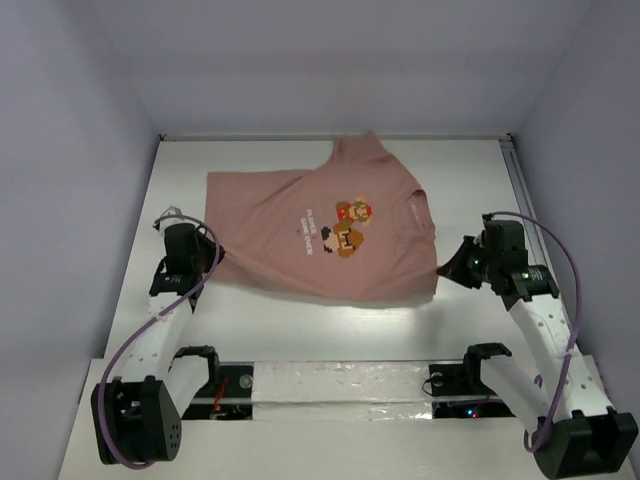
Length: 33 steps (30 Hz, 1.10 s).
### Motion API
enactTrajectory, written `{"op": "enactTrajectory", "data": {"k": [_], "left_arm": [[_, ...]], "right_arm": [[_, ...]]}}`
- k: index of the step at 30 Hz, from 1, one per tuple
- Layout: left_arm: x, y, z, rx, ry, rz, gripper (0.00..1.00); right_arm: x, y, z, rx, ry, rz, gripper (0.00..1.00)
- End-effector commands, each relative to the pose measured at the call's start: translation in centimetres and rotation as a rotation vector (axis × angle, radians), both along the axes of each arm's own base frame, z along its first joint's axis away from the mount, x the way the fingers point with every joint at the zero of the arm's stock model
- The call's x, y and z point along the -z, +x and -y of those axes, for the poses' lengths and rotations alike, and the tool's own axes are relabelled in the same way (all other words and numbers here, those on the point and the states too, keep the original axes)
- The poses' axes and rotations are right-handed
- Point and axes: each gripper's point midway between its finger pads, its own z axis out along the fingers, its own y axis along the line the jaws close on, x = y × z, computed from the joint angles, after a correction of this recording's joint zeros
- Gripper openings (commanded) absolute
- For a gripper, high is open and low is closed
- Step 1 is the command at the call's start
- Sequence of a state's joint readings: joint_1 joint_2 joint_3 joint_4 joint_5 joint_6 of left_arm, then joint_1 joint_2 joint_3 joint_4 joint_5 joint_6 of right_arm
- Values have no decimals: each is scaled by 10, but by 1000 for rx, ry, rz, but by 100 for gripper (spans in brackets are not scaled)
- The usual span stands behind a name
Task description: Fold and stack the t-shirts
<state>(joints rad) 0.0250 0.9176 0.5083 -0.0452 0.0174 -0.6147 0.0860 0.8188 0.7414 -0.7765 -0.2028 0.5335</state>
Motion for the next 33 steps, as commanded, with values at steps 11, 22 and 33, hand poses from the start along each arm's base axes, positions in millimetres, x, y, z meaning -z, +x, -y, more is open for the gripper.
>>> {"op": "enactTrajectory", "data": {"k": [11,22,33], "left_arm": [[28,-34,-23,-217,-23,-179,4],[36,-44,-52,-402,-37,-208,1],[45,-1,-67,-423,-26,-203,1]], "right_arm": [[-28,41,-11,-25,31,53,0],[-31,149,-26,-132,-44,58,0],[2,227,-30,-114,-124,11,1]]}}
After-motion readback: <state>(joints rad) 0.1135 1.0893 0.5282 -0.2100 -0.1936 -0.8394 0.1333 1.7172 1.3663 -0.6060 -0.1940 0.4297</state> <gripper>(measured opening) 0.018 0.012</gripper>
